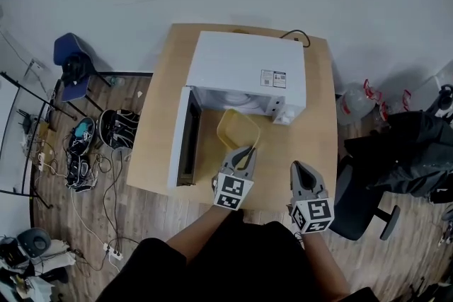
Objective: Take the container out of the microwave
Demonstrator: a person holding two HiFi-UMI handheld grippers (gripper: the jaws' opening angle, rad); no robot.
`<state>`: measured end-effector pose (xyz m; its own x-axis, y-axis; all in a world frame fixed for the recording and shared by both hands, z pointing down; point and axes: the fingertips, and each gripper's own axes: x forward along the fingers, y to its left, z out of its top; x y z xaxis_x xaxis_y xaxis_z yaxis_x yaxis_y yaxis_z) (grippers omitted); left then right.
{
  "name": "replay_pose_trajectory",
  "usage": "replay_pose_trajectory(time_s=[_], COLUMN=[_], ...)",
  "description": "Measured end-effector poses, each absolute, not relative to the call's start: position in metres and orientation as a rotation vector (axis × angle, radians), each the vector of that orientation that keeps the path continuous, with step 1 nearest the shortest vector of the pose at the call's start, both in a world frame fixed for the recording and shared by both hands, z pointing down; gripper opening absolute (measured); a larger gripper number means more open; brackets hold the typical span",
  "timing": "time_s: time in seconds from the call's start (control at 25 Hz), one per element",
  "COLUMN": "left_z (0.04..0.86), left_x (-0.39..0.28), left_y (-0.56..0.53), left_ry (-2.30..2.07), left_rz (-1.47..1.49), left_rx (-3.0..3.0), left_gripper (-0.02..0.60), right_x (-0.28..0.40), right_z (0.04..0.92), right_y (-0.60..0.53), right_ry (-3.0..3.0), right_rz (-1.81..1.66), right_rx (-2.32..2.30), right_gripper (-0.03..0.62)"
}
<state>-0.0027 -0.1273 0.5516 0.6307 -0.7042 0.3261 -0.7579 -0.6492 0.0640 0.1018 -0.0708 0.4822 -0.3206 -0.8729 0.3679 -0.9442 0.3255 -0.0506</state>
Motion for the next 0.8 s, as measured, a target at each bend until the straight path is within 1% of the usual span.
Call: replay_pose_trajectory(time_s=[0.12,0.4,0.64,0.8], left_z=[0.535,0.496,0.48,0.469], left_x=[0.003,0.012,0.025,0.027], left_y=[-0.098,-0.027,0.034,0.078], left_ry=[-1.218,-1.302,-1.357,-1.419], left_rz=[0.409,0.388,0.369,0.354], left_rx=[2.651,2.681,2.666,2.661], left_gripper=[0.025,0.025,0.025,0.025], right_x=[0.103,0.111,0.13,0.129], right_z=[0.473,0.449,0.449,0.45], right_y=[-0.056,-0.005,0.051,0.086], right_ry=[-2.365,-2.44,-2.461,-2.474], right_rz=[0.376,0.26,0.288,0.229], right_rx=[1.622,1.543,1.561,1.547], right_gripper=[0.06,0.06,0.06,0.06])
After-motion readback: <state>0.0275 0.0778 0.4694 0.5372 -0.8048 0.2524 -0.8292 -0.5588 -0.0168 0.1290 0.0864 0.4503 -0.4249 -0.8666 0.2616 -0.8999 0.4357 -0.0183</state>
